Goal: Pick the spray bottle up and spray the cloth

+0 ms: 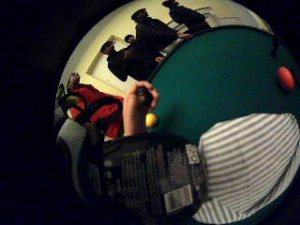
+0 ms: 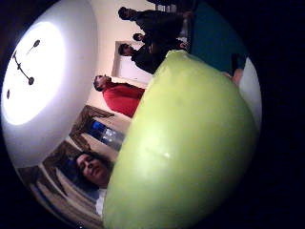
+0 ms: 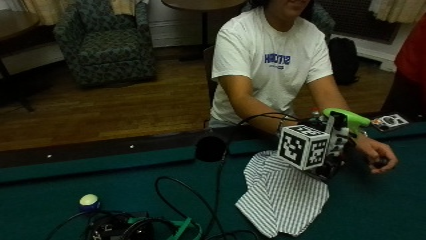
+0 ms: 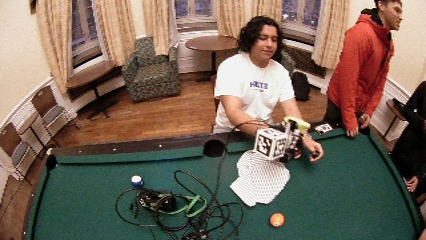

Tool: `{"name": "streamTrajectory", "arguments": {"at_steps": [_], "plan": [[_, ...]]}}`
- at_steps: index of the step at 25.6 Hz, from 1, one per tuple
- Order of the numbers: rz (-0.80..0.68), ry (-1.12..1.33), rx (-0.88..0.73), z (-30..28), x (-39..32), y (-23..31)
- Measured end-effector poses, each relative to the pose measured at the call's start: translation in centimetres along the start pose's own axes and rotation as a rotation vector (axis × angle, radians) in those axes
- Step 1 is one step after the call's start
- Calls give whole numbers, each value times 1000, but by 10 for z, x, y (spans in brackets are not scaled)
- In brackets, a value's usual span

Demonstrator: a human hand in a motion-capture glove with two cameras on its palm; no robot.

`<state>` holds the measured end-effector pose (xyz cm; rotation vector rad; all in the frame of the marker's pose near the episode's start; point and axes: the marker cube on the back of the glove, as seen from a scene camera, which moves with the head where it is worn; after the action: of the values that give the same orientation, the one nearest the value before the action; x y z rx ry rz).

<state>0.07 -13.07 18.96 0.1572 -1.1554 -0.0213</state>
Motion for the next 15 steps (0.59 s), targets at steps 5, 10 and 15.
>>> {"name": "streamTrajectory", "arguments": {"at_steps": [5, 10, 15], "plan": [[19, -14, 68, 33, 30, -20], [5, -41, 107, 57, 41, -40], [-9, -46, 101, 71, 47, -65]]}}
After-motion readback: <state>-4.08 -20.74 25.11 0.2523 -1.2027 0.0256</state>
